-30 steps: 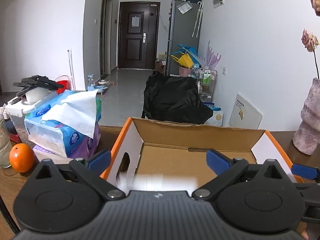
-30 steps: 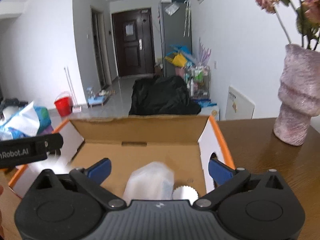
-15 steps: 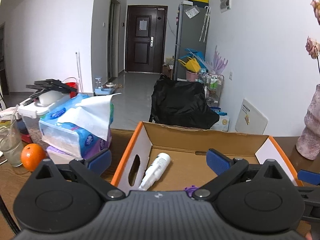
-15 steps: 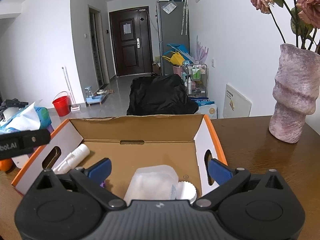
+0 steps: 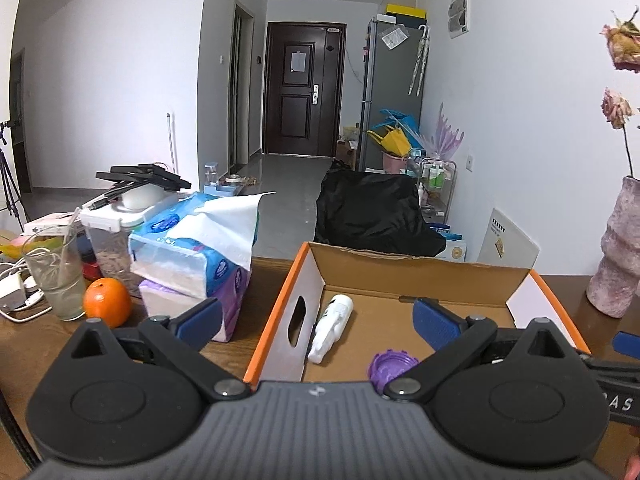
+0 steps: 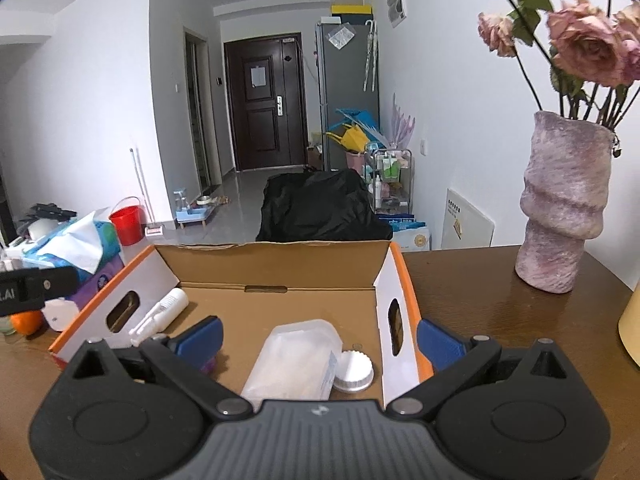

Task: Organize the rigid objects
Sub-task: 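Withdraw both tools from the box toward the items on the table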

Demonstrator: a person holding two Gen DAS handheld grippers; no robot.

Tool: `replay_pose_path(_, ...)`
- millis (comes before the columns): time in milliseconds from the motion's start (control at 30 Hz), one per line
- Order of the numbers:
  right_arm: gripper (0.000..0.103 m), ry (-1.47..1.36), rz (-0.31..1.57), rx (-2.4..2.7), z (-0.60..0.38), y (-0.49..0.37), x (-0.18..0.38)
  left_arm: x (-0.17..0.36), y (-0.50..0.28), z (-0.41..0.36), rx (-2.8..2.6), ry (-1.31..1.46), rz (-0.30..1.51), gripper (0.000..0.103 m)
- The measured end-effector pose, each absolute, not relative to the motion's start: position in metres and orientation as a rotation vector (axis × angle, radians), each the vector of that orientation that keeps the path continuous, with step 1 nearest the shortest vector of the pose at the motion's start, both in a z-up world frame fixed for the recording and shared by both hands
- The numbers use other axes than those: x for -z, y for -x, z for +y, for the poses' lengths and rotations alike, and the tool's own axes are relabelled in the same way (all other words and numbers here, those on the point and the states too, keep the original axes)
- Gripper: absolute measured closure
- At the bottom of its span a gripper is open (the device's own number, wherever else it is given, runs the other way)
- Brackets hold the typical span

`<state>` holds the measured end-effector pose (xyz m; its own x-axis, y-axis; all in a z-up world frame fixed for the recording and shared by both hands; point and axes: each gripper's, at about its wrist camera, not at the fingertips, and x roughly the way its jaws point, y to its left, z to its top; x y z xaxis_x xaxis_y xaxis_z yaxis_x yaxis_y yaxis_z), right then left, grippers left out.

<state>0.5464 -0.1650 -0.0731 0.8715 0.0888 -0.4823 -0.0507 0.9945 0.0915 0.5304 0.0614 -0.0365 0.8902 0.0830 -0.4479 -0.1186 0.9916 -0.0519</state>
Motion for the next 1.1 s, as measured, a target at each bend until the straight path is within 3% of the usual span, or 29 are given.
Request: replay_pose_path(1100, 0.0, -0.047, 0.395, -0.099, -0.181, -0.395, 0.05, 0.011, -0.381, 0.067, -0.102, 0.055, 0.376, 0.0)
